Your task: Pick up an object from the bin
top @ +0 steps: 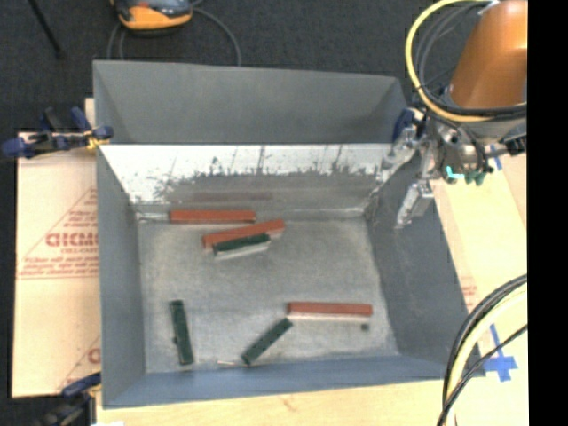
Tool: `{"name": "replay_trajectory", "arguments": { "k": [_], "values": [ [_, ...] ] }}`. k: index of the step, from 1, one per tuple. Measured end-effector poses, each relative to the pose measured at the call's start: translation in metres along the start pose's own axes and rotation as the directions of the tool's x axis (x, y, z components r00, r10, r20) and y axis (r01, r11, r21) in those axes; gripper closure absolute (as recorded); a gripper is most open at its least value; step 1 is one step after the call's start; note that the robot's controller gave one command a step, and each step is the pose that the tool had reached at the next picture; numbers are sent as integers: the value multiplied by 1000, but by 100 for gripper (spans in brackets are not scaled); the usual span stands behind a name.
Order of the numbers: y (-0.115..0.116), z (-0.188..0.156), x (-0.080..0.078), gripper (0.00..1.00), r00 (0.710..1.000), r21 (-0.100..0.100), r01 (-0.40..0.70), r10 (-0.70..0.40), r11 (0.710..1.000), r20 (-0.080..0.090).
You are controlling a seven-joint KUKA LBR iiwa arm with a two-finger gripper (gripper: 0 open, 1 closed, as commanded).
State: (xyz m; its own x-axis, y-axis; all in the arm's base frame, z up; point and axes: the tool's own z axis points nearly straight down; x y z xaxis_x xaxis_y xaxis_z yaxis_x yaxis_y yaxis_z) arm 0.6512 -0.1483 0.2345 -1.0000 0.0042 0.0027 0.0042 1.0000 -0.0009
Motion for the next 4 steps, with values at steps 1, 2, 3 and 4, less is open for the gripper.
{"name": "replay_trajectory", "arguments": {
  "k": [1,2,3,4],
  "values": [
    [1,-5,-2,0,1000,2,2,-2,1000,8],
    [14,61,30,0,995,2,94,-94,996,10],
    [65,101,52,0,999,1,44,-44,999,7],
    [87,137,78,0,997,-5,73,-73,997,8]
  ]
}}
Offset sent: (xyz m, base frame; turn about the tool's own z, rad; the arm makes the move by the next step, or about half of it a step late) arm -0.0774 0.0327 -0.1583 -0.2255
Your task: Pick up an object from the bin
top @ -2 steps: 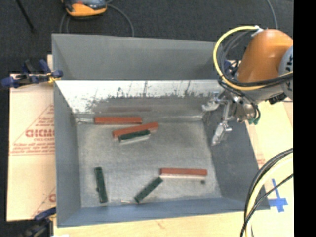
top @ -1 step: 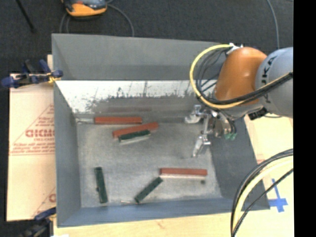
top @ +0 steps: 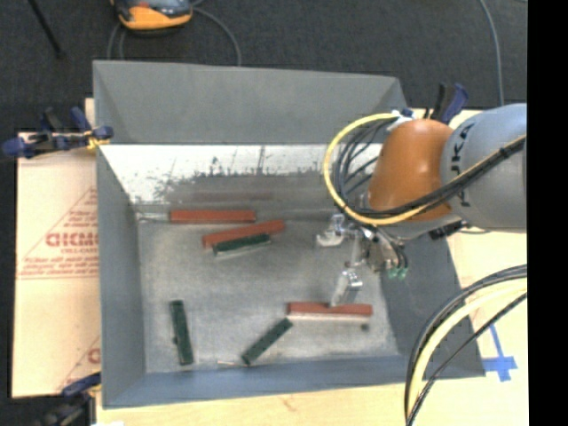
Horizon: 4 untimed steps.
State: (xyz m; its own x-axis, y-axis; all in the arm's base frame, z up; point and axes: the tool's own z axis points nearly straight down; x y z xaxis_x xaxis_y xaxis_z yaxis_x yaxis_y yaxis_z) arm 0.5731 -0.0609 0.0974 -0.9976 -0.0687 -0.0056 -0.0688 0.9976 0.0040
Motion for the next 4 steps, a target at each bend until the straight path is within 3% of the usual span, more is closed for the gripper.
{"name": "replay_trajectory", "arguments": {
  "k": [1,2,3,4],
  "values": [
    [17,8,25,0,1000,6,22,-22,1000,-2],
    [24,21,15,100,1000,4,20,-20,1000,10],
    [24,21,16,100,1000,4,21,-21,1000,10],
    [18,-130,26,100,1000,6,12,-12,1000,2]
  ]
}}
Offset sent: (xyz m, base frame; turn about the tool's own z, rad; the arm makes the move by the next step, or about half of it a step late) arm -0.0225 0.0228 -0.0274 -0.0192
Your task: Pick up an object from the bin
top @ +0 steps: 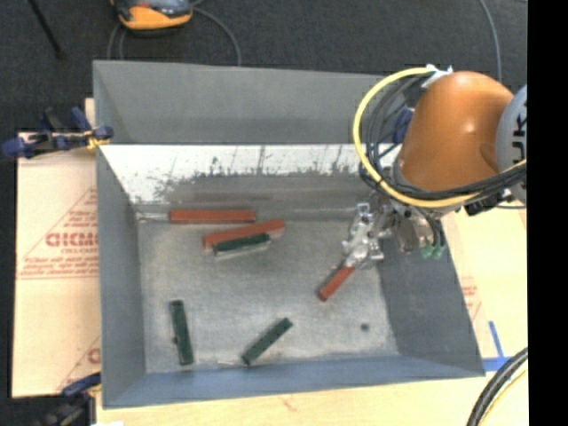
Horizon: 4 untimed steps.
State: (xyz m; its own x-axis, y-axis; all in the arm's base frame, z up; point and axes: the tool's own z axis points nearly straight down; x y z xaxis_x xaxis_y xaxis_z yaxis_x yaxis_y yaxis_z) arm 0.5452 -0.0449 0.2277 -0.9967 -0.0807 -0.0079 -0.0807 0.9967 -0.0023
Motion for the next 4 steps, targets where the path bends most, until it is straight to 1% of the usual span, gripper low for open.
{"name": "replay_trajectory", "arguments": {
  "k": [1,2,3,4],
  "values": [
    [0,2,1,0,1000,-1,1,-1,1000,-4],
    [0,2,1,0,1000,-1,1,-1,1000,-4],
    [-13,50,-13,0,1000,1,13,-13,1000,4],
    [-29,149,-72,100,988,-2,157,-157,988,2]
  ]
}}
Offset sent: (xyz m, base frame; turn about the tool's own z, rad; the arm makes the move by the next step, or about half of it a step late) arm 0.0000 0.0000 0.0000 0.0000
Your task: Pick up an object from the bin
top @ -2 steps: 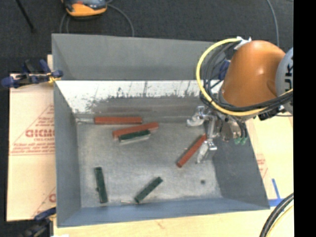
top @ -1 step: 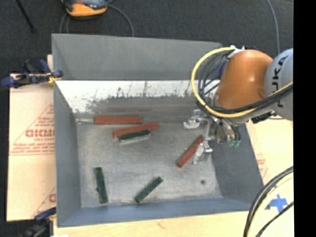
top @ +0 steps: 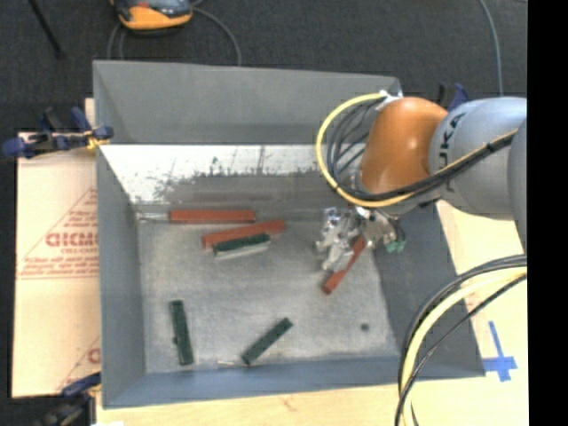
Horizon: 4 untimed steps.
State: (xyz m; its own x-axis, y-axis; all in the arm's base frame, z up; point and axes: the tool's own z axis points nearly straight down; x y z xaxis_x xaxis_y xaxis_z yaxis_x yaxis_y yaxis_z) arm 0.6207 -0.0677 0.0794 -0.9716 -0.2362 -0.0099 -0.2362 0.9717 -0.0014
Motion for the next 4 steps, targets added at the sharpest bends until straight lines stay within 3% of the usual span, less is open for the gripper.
{"name": "replay_trajectory", "arguments": {
  "k": [1,2,3,4],
  "values": [
    [0,2,0,0,1000,2,1,-1,1000,2],
    [0,1,0,0,1000,2,1,-1,1000,2],
    [133,-2,-13,100,1000,-1,-29,29,1000,-3],
    [133,0,-13,0,1000,0,-27,27,1000,-1]
  ]
}}
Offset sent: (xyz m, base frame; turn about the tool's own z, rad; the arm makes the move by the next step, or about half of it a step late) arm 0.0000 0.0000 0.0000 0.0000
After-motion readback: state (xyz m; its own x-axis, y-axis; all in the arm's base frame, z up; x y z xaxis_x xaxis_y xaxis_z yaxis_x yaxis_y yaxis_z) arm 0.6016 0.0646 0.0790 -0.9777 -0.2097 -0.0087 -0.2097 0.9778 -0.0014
